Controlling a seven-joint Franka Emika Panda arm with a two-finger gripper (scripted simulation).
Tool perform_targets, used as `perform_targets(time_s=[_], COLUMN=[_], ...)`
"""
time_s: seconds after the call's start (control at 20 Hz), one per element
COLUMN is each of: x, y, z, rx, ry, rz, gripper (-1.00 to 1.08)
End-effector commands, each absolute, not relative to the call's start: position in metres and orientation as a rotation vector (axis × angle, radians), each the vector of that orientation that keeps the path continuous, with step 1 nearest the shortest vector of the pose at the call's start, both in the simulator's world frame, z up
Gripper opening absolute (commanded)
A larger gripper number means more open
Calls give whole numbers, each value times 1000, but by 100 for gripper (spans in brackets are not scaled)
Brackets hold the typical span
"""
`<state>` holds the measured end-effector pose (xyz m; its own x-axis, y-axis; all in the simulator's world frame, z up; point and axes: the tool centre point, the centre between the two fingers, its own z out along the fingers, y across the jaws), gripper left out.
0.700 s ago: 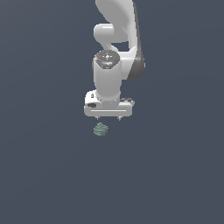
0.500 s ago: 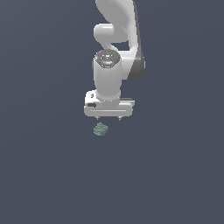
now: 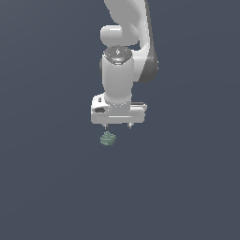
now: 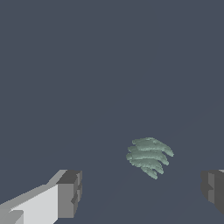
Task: Pick up the object and move it to a goal position.
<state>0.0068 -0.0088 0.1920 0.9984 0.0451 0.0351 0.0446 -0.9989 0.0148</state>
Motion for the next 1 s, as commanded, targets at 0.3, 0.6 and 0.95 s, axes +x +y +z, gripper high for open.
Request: perform_targets(time_s=[0.3,0.6,0.95], x=[4,-3,-13], y=[-18,-33,-53], z=[172,142,108], rx=[3134,3126,3083], ry=[-83,-327,-619], rz=[44,27,8], gripper=[100,100,100])
